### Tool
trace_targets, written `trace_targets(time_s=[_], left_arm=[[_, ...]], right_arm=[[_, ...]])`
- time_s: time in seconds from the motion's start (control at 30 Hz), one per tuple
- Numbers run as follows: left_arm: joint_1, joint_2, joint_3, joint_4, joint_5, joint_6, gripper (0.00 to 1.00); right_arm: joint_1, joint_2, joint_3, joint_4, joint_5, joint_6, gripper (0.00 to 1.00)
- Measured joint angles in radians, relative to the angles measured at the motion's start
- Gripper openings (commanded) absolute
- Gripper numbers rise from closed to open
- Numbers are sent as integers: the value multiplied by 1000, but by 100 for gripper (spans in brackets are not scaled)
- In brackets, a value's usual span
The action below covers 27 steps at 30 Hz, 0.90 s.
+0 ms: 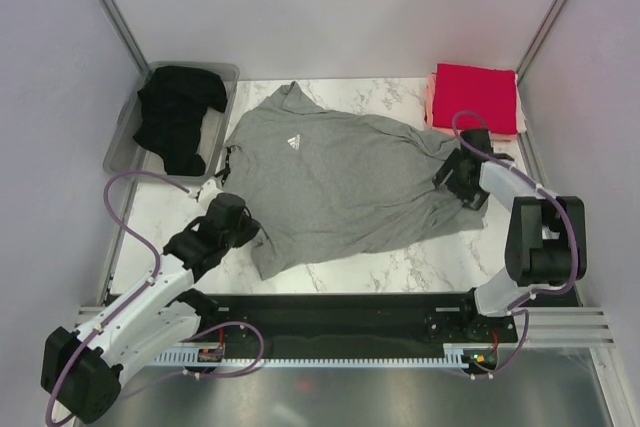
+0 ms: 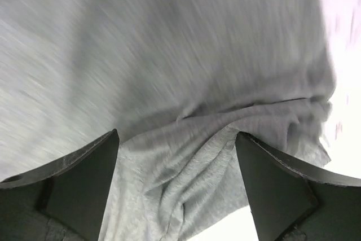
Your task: Fold and stack the t-shirts
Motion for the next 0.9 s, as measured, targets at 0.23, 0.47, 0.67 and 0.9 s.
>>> trace_targets(time_s=[0.23,0.47,0.67,0.9], left_arm=[[3,-5,-1,0,24,19,2],[4,3,-3,14,48,23,2],[5,-4,-18,23,64,26,2],[5,-42,-47,22,72,28,2]], right_arm=[[-36,-80,106,-9,44,-67,95],[-169,-360,-114,-45,67,-70,79],[-181,-287,-251,-26,-7,-67,76],[-206,-218,-248,84,-30,-71,72]])
